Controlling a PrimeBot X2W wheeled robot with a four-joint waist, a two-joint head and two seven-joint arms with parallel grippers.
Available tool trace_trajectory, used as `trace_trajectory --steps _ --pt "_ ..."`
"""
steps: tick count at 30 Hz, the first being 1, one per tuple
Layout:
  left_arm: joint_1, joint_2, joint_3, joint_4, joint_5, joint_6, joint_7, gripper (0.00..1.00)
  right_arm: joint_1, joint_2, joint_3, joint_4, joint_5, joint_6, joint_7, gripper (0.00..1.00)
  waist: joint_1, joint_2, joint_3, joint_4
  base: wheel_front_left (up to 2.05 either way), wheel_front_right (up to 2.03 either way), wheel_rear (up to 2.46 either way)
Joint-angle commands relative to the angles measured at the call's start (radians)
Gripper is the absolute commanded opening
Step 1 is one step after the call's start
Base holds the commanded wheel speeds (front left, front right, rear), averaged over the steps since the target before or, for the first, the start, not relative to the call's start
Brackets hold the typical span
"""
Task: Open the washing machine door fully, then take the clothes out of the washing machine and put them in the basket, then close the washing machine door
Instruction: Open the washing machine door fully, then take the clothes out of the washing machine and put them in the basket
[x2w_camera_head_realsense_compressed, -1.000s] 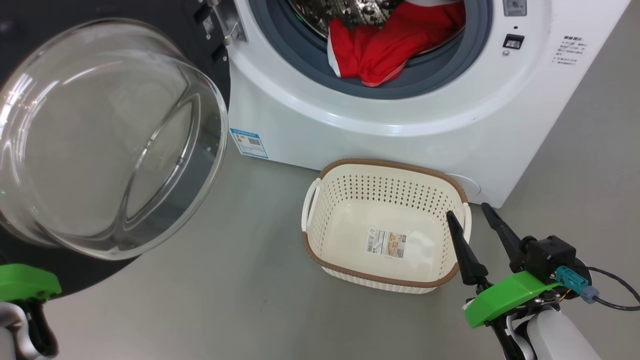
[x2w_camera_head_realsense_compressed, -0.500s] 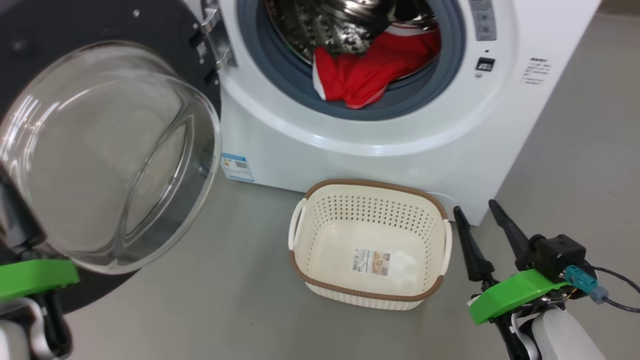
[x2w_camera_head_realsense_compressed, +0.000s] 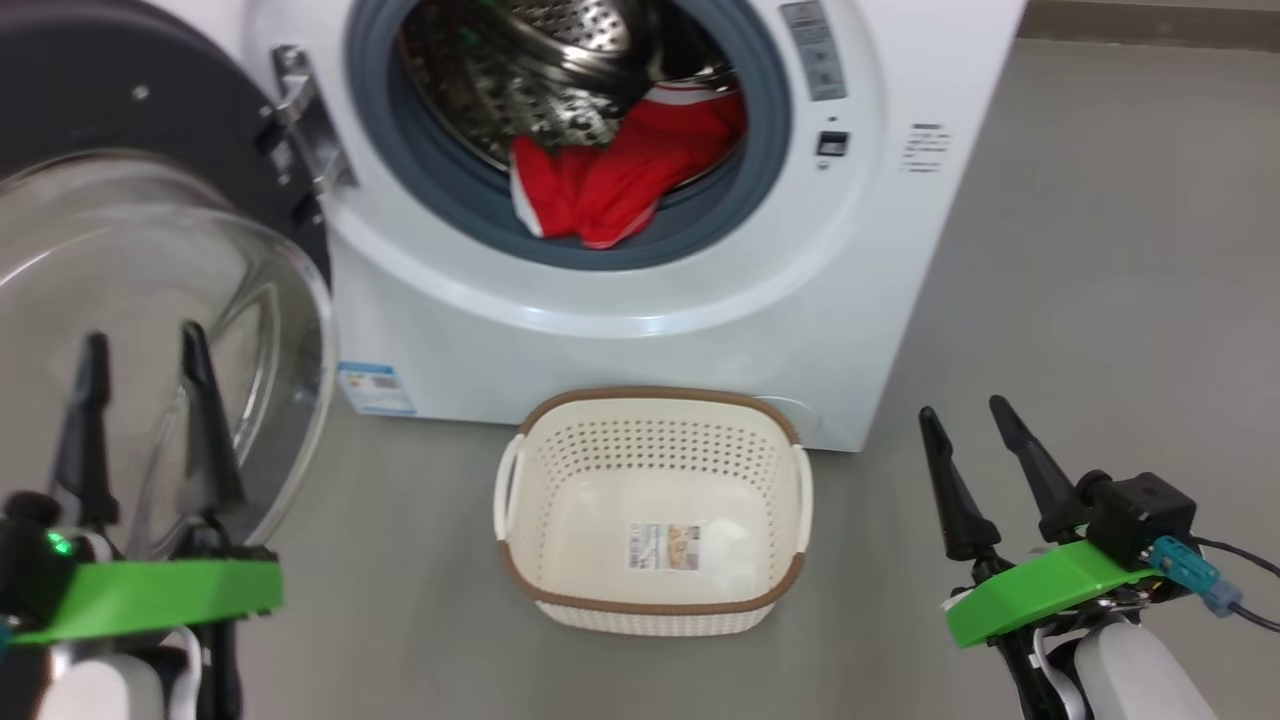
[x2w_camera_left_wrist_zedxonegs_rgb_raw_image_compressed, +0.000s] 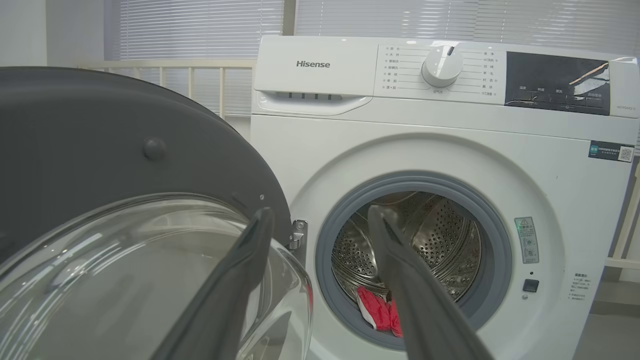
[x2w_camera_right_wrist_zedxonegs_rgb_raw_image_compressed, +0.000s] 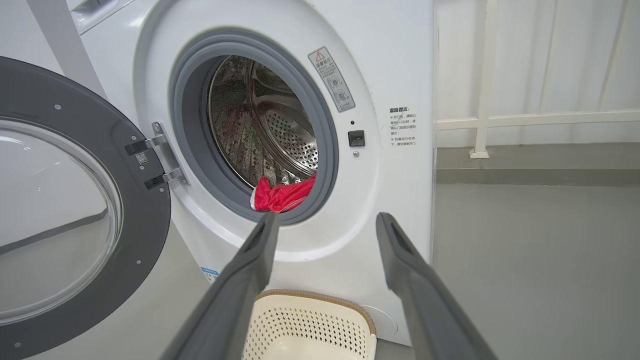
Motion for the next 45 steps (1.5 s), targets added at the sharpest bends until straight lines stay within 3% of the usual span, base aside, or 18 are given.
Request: trace_trajectory --steps 1,10,25,45 --pt "0.014 0.023 0.011 -0.027 -0.003 -0.013 -0.003 1.00 0.006 0.004 0.008 -0.037 0.001 0.006 -0.009 1.00 0.0000 0.0000 -0.019 -0.060 0.00 0.00 0.00" --pt "0.069 0.035 -0.066 -0.017 -0.036 -0.050 0.020 1.00 0.017 0.004 -0.003 -0.072 -0.012 0.006 -0.009 1.00 0.0000 0.0000 -0.029 -0.157 0.00 0.00 0.00" --pt "0.175 0.047 -0.063 0.054 0.000 -0.029 -0.005 1.00 0.057 0.004 0.040 -0.124 -0.074 0.006 -0.009 1.00 0.0000 0.0000 -0.057 -0.295 0.00 0.00 0.00" --pt "0.293 0.033 -0.072 0.131 -0.008 -0.056 -0.013 1.00 0.169 -0.021 -0.018 -0.167 -0.077 0.006 -0.009 1.00 0.0000 0.0000 -0.142 -0.313 0.00 0.00 0.00"
